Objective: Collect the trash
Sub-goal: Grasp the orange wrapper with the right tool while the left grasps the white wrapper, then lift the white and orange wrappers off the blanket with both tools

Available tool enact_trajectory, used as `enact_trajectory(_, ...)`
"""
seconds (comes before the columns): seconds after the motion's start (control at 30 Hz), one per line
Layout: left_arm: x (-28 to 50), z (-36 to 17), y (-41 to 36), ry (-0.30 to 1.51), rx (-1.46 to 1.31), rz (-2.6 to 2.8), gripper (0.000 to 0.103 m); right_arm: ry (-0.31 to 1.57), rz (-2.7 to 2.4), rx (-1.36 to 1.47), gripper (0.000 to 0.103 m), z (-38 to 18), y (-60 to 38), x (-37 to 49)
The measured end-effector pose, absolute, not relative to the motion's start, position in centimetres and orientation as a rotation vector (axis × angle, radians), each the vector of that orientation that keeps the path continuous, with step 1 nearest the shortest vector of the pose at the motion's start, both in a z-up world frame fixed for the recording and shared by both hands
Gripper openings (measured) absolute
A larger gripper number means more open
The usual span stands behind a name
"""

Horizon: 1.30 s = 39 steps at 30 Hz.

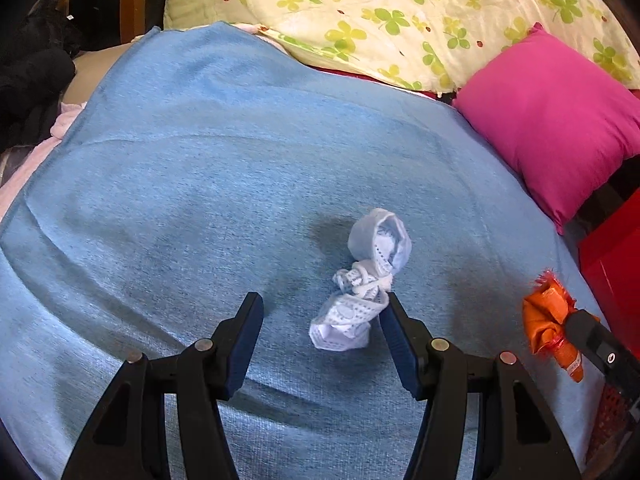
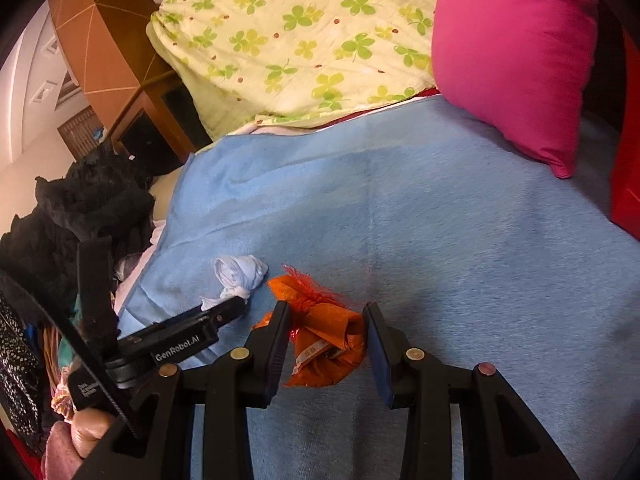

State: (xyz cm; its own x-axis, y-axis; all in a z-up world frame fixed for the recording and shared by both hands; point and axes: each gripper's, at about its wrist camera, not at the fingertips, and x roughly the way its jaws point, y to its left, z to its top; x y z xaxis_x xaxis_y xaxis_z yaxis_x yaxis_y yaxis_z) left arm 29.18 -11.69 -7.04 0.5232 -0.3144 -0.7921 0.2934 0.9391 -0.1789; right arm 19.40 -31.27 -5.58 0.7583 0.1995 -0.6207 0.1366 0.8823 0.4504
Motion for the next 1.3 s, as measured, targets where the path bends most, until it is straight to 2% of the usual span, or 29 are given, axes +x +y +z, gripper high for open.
enact_trajectory(0.43,29.8,-7.5,-12.4,0.960,-0.093,-0.409,0.059,0.709,0.000,0.486,0.040,-5.7,-32.0,18.9)
enact_trajectory(0.5,29.8,-7.6,-12.5,0.956,-0.098,-0.413,0.039,0.708,0.002,0.476,0.040,-5.6,-31.8,18.8)
enact_trajectory(0.53,29.9,-7.7,-12.6,0.957,-0.101,-0.416,0.035,0.708,0.003,0.473,0.040,-5.5,-31.8,18.7)
enact_trajectory(0.57,29.9,-7.7,-12.8,0.956,-0.100,-0.416,0.024,0.706,0.003,0.470,0.039,-5.4,-31.8,18.6)
enact_trajectory(0.7,29.6,-7.7,-13.3,0.948,-0.066,-0.409,0.015,0.695,0.001,0.462,0.039,-4.9,-31.9,18.1)
enact_trajectory(0.93,28.3,-6.5,-13.6,0.921,-0.036,-0.416,0.012,0.650,-0.004,0.449,0.039,-3.1,-32.1,16.5)
enact_trajectory(1.3,22.5,-1.1,-13.3,0.793,0.005,-0.425,0.012,0.562,-0.007,0.400,0.039,0.3,-30.7,12.6)
